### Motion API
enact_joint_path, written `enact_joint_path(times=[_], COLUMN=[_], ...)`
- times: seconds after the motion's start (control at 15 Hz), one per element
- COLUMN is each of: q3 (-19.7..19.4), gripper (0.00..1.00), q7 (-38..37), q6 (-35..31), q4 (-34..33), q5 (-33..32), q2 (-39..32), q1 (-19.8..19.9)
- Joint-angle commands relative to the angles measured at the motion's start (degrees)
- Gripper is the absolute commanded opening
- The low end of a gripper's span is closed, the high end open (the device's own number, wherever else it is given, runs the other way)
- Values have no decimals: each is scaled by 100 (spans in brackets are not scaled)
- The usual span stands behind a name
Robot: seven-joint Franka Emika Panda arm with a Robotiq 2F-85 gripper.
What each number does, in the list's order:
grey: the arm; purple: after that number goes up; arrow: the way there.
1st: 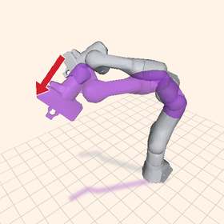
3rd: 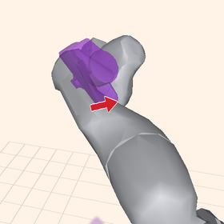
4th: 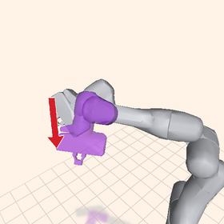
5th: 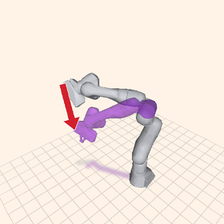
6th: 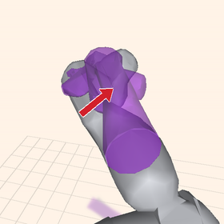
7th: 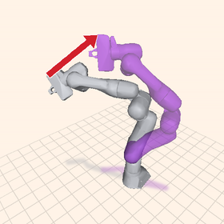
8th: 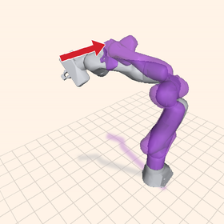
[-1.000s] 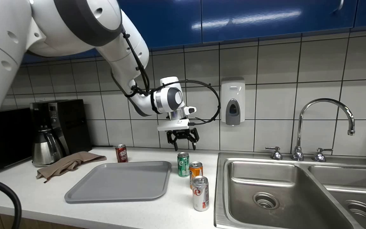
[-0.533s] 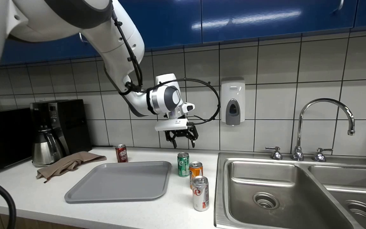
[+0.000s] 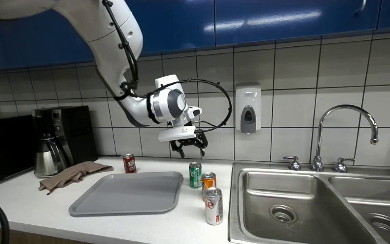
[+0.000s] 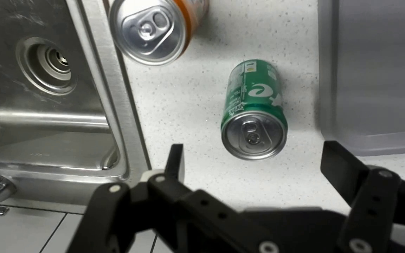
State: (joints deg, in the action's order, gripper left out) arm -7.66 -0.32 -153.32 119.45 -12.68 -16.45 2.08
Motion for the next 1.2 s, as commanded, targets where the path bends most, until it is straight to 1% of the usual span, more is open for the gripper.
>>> enact_joint_path(times=[0.0, 0.13, 0.33, 0.47, 0.73, 0.93, 1.0, 1.13], q3=[-21, 51, 77, 168, 268, 320, 298, 319], gripper=[100, 100, 100, 100, 100, 100, 100, 100], q7=[-177, -165, -331, -174, -107, -181, -153, -153], q6=[-152, -59, 345, 661, 1213, 1442, 1216, 1280], q4=[699, 876, 988, 1043, 1076, 1056, 942, 944], q5=[-248, -125, -66, 182, 444, 435, 366, 368], q2=[613, 773, 925, 998, 1083, 1092, 882, 891], q1=[-113, -113, -138, -84, -85, -110, -74, -78])
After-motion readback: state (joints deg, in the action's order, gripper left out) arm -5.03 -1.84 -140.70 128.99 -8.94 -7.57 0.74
